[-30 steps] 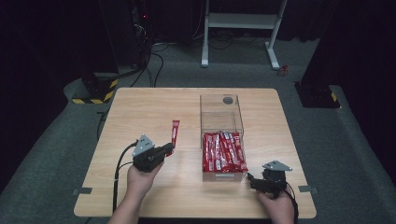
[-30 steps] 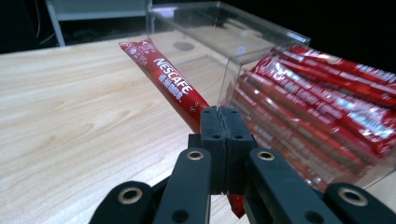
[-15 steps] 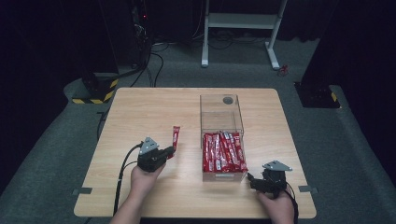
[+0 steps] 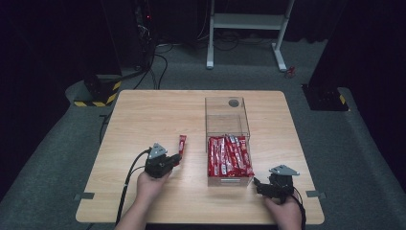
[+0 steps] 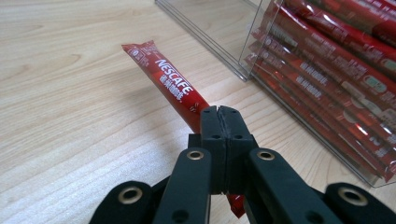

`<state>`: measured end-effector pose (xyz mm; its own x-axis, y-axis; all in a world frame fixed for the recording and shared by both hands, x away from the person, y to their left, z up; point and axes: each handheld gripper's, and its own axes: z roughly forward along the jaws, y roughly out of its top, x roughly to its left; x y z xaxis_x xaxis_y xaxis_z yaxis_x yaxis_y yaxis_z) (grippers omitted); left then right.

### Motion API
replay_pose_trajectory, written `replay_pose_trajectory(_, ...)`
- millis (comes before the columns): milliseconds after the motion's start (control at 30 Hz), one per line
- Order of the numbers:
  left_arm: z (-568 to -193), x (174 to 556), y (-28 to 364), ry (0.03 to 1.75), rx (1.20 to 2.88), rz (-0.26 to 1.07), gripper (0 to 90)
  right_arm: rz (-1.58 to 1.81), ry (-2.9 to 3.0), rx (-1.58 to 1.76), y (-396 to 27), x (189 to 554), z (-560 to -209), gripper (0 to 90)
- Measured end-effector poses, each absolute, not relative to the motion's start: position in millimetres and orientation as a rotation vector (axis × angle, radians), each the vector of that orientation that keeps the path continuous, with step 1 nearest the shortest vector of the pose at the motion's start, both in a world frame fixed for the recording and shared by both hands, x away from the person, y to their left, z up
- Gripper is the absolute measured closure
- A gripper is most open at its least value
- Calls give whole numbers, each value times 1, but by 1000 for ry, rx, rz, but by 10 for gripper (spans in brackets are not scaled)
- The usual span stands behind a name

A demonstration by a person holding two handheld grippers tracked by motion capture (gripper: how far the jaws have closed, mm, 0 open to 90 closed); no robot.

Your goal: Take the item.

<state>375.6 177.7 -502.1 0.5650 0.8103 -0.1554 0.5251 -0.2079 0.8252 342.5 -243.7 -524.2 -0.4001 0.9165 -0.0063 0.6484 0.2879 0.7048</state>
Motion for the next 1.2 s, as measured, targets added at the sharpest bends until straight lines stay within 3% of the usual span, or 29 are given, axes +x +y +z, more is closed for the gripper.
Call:
replay_pose_trajectory(1000, -521, 378, 169, 1116, 1955, 403, 871, 882, 2151, 1404, -244, 343, -524, 143)
replay_pose_trajectory(1200, -517, 377, 171, 1119, 1923, 390, 765, 882, 2151, 1403, -244, 343, -524, 143)
